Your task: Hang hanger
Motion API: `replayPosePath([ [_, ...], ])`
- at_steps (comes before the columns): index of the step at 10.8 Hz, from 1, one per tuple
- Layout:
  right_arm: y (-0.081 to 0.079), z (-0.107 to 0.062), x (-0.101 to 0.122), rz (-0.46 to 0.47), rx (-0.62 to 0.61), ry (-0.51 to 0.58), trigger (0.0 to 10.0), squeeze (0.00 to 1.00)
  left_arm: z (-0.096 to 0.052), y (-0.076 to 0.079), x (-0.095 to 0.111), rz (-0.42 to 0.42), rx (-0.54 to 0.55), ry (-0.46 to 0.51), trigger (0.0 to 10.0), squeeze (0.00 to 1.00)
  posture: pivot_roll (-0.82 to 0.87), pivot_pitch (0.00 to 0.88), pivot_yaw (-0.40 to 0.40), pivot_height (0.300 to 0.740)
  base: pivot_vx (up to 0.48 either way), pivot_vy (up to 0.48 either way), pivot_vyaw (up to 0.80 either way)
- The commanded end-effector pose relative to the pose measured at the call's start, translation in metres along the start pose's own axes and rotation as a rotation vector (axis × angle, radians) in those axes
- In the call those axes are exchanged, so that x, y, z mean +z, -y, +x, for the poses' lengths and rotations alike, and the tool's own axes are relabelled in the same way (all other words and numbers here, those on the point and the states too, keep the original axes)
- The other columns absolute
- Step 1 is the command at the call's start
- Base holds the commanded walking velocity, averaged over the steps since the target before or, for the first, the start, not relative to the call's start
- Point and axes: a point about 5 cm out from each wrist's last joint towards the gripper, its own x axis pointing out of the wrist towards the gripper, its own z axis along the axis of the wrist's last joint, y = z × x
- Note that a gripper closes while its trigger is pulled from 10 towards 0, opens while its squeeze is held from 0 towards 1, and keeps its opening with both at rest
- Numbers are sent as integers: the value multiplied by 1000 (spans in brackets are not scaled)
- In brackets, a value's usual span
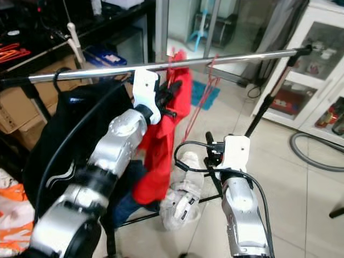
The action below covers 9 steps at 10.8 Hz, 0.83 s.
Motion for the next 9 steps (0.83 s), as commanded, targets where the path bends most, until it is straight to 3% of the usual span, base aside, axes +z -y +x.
replayPosePath([
  [1, 2, 2, 2, 8, -2, 5, 10000, 0, 2, 17, 15, -14, -67, 63, 0, 0, -68, 0, -7, 740, 0, 0, 0],
  [4, 4, 1, 2, 7, -7, 4, 10000, 0, -35, 3, -5, -29, -13, -25, 0, 0, -69, 0, -5, 740, 0, 0, 0],
  [7, 9, 2, 1, 10, -15, -4, 10000, 0, -79, -25, -28, 18, 161, -130, 0, 0, -55, 0, -9, 740, 0, 0, 0],
  [8, 10, 2, 1, 9, -18, -4, 10000, 0, -92, -25, -30, 26, 182, -151, 0, 0, -43, 0, -9, 740, 0, 0, 0],
  [9, 11, 2, 0, 8, -21, -3, 10000, 0, -100, -25, -34, -22, 192, -173, 0, 0, -39, 0, -12, 740, 0, 0, 0],
])
